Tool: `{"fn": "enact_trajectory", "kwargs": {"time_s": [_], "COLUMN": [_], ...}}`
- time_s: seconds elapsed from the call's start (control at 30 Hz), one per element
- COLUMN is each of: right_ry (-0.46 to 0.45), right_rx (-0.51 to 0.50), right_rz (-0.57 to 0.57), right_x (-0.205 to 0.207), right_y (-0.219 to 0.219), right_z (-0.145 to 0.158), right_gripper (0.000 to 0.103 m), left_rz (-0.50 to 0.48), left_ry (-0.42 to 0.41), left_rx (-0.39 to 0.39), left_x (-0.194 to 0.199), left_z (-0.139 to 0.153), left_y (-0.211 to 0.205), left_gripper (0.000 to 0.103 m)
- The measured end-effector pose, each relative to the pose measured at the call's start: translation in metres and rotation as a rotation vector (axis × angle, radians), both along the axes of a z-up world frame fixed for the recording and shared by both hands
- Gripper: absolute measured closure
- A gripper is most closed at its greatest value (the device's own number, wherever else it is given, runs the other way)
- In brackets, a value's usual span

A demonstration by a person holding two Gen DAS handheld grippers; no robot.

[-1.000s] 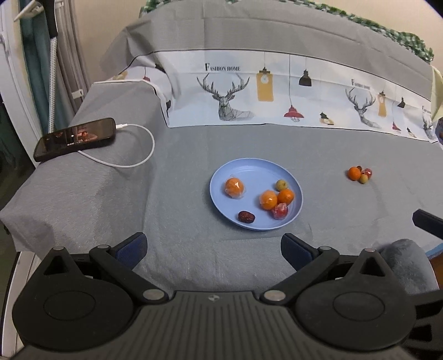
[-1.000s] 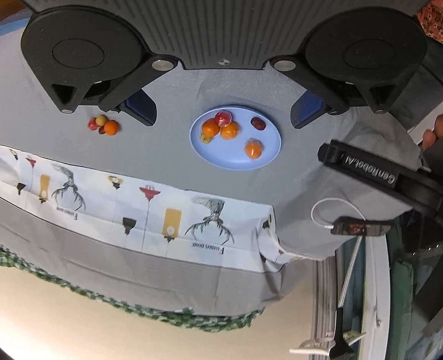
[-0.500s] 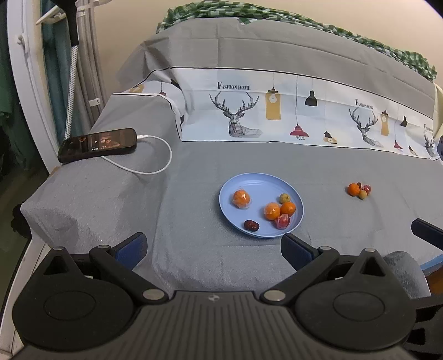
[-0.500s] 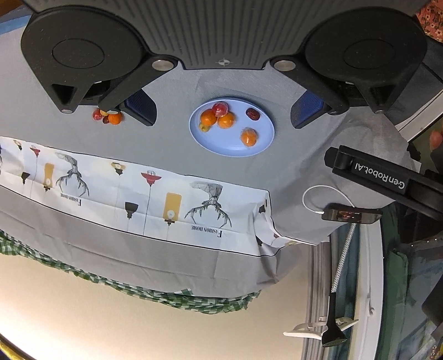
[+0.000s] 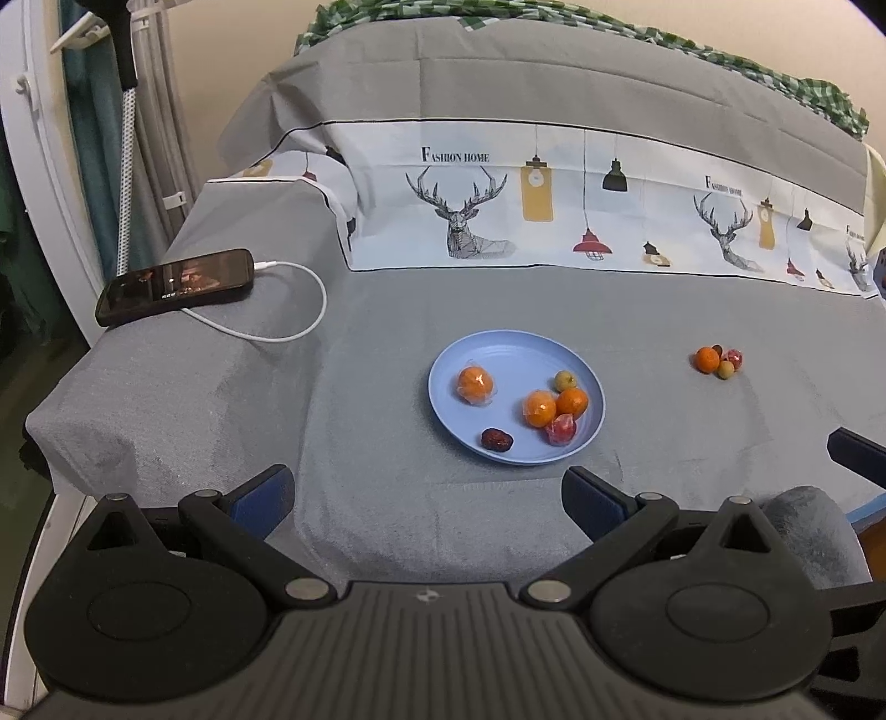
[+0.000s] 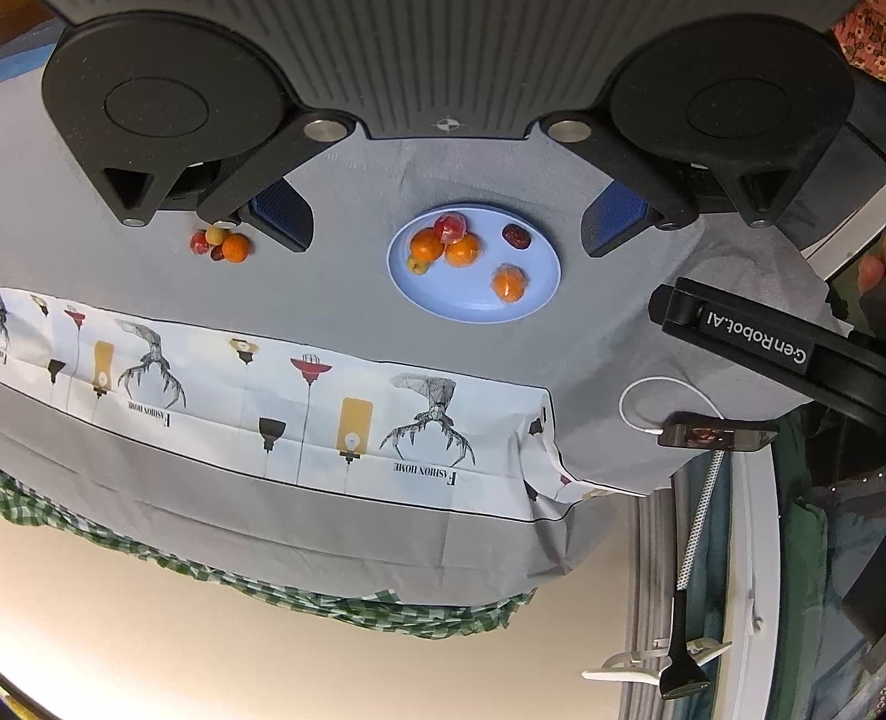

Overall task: Organize fruits
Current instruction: 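Withdraw both tools from the plate, then grasp an orange with the left tool while the right tool grasps a red wrapped fruit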

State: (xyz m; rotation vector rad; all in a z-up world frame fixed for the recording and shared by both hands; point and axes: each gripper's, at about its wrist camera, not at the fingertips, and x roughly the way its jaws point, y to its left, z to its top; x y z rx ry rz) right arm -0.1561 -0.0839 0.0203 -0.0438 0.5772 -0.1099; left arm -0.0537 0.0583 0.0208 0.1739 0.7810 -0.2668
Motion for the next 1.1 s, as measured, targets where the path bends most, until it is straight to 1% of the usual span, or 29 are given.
{"fn": "enact_trajectory", "kwargs": {"time_s": [0.27, 0.37, 0.47, 0.53, 0.63, 0.8, 0.93, 1.03, 1.1], "right_ry": [0.019, 0.01, -0.006, -0.014, -0.004, 0.034, 0.07, 0.104, 0.133], "right_rx": [0.052, 0.092, 0.11, 0.092, 0.052, 0.068, 0.085, 0.069, 0.078], "right_rz": [-0.045, -0.108, -0.192, -0.251, -0.341, -0.466, -0.528, -0.556, -0.56], "right_x": [0.006, 0.009, 0.012, 0.017, 0.026, 0.045, 0.068, 0.098, 0.118], "right_y": [-0.016, -0.034, -0.06, -0.083, -0.121, -0.192, -0.241, -0.276, -0.301], "right_z": [-0.008, -0.009, -0.011, -0.015, -0.025, -0.049, -0.075, -0.105, -0.126], "right_gripper": [0.001, 0.001, 0.001, 0.001, 0.001, 0.001, 0.001, 0.001, 0.001], "left_rz": [-0.009, -0.025, -0.044, -0.065, -0.104, -0.203, -0.298, -0.383, -0.431], "left_ry": [0.022, 0.039, 0.053, 0.062, 0.082, 0.107, 0.108, 0.119, 0.114], "left_rx": [0.036, 0.035, 0.025, 0.021, 0.007, 0.016, 0.037, 0.059, 0.088], "left_x": [0.008, 0.016, 0.028, 0.039, 0.057, 0.09, 0.12, 0.145, 0.159], "left_z": [-0.007, -0.009, -0.012, -0.015, -0.023, -0.049, -0.078, -0.107, -0.127], "left_y": [-0.014, -0.027, -0.049, -0.069, -0.107, -0.185, -0.249, -0.298, -0.326], "left_gripper": [0.0, 0.0, 0.0, 0.0, 0.0, 0.0, 0.0, 0.0, 0.0]}}
